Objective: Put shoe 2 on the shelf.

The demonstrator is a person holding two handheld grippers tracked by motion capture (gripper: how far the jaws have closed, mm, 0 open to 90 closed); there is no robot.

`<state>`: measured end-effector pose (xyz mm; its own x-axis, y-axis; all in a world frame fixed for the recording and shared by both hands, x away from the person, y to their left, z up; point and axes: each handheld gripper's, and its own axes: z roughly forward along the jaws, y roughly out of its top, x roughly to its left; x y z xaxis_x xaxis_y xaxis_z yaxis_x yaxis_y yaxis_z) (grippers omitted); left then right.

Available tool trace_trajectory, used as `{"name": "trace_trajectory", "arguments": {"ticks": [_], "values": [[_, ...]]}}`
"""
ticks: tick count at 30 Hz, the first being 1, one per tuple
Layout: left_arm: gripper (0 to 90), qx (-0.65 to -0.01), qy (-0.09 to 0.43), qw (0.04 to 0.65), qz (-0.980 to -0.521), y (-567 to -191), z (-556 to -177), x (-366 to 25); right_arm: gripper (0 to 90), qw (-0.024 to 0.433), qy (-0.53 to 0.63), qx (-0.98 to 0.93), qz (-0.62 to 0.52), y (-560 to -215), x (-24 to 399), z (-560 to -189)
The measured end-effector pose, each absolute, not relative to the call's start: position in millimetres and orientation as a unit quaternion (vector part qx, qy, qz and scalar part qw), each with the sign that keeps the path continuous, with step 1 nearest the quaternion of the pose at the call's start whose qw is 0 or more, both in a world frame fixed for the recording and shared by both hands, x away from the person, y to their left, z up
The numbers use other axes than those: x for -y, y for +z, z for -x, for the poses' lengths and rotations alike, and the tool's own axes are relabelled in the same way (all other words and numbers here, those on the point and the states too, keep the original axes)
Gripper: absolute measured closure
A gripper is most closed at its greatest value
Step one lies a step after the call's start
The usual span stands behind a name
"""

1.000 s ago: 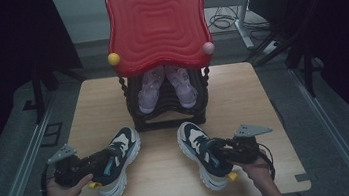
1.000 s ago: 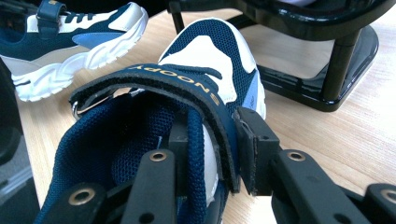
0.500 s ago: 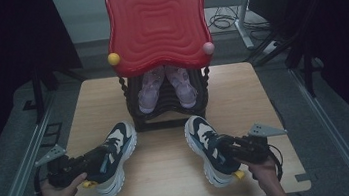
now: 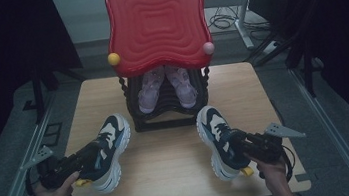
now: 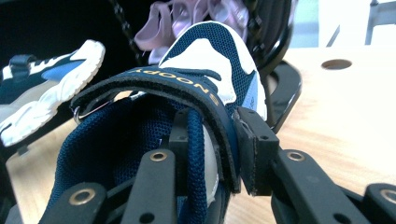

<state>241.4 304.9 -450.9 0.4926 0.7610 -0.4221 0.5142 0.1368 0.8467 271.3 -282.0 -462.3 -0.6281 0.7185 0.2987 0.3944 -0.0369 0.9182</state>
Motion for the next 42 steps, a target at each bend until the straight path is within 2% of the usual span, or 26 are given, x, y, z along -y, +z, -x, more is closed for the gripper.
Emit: {"name": "trace_trajectory", "arguments": {"ticks": [9, 42], "values": [[70.0, -0.49, 0.119, 0.586, -0.634, -442.8, -247.3, -306.5, 69.1, 0.165, 0.621, -0.639, -0.424, -453.4, 299.4, -272.4], [70.1, -0.492, 0.139, 0.623, -0.592, -402.4, -274.2, -320.0, 70.3, 0.201, 0.652, -0.595, -0.424, -407.9, 312.2, -302.2]]}}
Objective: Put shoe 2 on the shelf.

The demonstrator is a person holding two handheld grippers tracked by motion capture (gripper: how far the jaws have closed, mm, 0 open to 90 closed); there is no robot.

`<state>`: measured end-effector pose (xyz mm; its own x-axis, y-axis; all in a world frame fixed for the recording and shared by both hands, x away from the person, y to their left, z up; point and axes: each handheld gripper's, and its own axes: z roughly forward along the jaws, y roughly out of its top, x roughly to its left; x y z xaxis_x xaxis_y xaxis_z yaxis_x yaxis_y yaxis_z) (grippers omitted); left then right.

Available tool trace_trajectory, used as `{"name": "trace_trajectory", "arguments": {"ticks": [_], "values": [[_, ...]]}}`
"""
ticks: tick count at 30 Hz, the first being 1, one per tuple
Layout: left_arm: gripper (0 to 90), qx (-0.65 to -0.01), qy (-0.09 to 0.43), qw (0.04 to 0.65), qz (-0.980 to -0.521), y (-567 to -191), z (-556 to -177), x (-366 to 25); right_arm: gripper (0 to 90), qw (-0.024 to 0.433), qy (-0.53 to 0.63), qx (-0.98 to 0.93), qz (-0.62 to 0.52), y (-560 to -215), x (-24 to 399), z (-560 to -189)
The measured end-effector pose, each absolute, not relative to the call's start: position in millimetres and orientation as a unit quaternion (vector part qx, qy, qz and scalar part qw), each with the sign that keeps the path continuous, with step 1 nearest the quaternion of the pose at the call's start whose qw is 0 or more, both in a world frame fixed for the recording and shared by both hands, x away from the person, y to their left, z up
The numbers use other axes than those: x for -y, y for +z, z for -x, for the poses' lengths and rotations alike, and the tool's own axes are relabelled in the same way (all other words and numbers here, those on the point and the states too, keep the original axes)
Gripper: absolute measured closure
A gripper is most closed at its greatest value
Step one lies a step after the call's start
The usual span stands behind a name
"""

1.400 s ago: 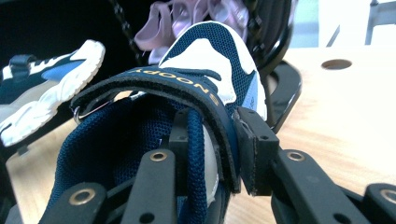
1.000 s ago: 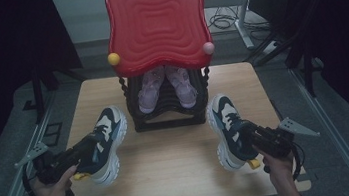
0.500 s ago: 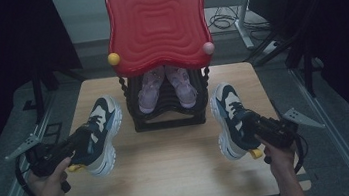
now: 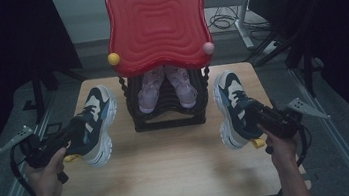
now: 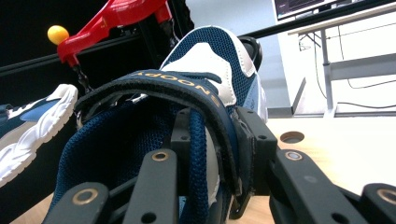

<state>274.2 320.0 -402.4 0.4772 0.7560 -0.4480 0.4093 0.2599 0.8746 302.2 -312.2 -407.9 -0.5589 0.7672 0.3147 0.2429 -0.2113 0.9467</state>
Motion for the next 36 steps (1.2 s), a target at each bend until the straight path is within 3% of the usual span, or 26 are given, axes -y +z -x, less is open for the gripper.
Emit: {"name": "trace_trajectory", "arguments": {"ticks": [36], "values": [[70.0, -0.482, 0.165, 0.653, -0.56, -352.5, -303.5, -322.7, 70.6, 0.239, 0.68, -0.566, -0.4, -350.0, 310.4, -328.8]]}}
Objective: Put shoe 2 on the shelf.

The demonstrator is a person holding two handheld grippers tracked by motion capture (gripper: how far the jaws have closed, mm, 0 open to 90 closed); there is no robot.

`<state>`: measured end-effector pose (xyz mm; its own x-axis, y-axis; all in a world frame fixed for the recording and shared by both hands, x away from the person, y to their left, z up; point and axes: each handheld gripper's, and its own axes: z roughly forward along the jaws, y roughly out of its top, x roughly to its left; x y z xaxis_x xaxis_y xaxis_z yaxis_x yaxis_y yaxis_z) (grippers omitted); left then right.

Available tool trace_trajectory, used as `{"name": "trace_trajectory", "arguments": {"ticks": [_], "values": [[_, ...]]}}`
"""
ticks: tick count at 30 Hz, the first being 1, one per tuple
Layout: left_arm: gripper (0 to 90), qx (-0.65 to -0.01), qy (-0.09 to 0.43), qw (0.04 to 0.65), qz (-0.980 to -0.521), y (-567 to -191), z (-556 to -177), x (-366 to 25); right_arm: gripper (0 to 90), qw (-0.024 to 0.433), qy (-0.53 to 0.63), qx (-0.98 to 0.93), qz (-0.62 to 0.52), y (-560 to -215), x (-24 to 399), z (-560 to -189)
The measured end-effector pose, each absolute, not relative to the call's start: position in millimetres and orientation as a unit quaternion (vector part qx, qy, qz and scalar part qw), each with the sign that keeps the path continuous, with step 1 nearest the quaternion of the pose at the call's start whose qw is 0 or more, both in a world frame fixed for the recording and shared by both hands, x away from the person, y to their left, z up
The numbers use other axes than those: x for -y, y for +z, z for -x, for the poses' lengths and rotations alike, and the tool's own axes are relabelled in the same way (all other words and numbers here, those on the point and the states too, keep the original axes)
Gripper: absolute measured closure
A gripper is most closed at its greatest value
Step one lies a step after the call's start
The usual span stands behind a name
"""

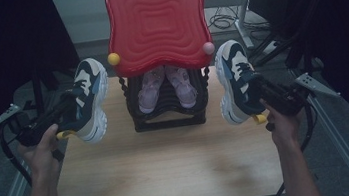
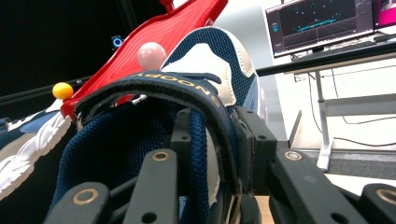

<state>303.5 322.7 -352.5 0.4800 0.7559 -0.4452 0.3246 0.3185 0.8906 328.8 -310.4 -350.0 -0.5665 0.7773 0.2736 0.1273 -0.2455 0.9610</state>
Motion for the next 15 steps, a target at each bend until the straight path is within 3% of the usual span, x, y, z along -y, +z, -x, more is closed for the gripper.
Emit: {"name": "trace_trajectory", "arguments": {"ticks": [15], "values": [[70.0, -0.471, 0.176, 0.667, -0.55, -320.9, -322.1, -323.7, 70.6, 0.239, 0.683, -0.561, -0.402, -330.8, 304.3, -344.4]]}}
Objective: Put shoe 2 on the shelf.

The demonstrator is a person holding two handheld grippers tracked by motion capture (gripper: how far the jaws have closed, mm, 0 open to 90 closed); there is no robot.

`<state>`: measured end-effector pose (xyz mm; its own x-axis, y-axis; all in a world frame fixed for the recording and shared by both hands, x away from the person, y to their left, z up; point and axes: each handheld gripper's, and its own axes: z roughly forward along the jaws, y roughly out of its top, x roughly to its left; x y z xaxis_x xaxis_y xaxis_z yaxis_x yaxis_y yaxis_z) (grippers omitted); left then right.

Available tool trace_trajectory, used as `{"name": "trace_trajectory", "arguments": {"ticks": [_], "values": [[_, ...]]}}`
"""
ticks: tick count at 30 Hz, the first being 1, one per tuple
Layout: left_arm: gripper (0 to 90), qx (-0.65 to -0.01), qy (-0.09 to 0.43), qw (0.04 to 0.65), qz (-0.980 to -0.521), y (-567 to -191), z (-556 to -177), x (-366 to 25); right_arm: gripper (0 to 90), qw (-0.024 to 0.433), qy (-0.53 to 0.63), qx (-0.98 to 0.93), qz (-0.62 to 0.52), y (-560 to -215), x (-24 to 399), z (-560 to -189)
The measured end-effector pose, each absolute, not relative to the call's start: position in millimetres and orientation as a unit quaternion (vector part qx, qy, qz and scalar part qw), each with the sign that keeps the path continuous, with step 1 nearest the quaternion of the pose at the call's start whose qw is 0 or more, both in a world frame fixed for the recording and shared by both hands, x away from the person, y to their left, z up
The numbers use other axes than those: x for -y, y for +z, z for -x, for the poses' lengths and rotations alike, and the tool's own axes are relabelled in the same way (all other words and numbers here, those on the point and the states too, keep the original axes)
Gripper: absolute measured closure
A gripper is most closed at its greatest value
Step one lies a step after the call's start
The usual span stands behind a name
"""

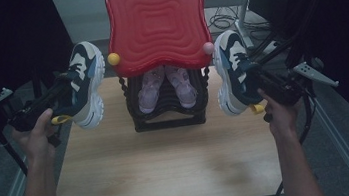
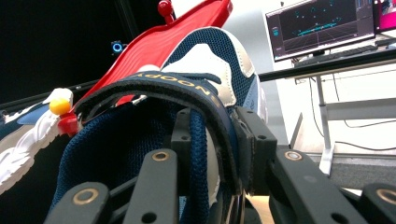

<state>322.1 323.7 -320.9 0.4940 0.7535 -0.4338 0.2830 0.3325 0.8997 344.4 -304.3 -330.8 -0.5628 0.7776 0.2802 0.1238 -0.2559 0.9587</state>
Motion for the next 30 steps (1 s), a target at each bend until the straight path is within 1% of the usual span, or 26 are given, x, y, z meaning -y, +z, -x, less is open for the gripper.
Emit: {"name": "trace_trajectory", "arguments": {"ticks": [16, 23, 30], "values": [[70.0, -0.463, 0.19, 0.673, -0.545, -296.2, -331.7, -321.8, 70.7, 0.257, 0.677, -0.553, -0.412, -300.9, 312.2, -357.0], [70.0, -0.462, 0.189, 0.679, -0.538, -288.2, -338.2, -322.2, 70.7, 0.26, 0.681, -0.548, -0.41, -288.1, 313.7, -360.1], [70.0, -0.46, 0.183, 0.691, -0.527, -275.3, -344.5, -323.5, 70.7, 0.266, 0.686, -0.544, -0.404, -266.6, 308.1, -362.0]]}}
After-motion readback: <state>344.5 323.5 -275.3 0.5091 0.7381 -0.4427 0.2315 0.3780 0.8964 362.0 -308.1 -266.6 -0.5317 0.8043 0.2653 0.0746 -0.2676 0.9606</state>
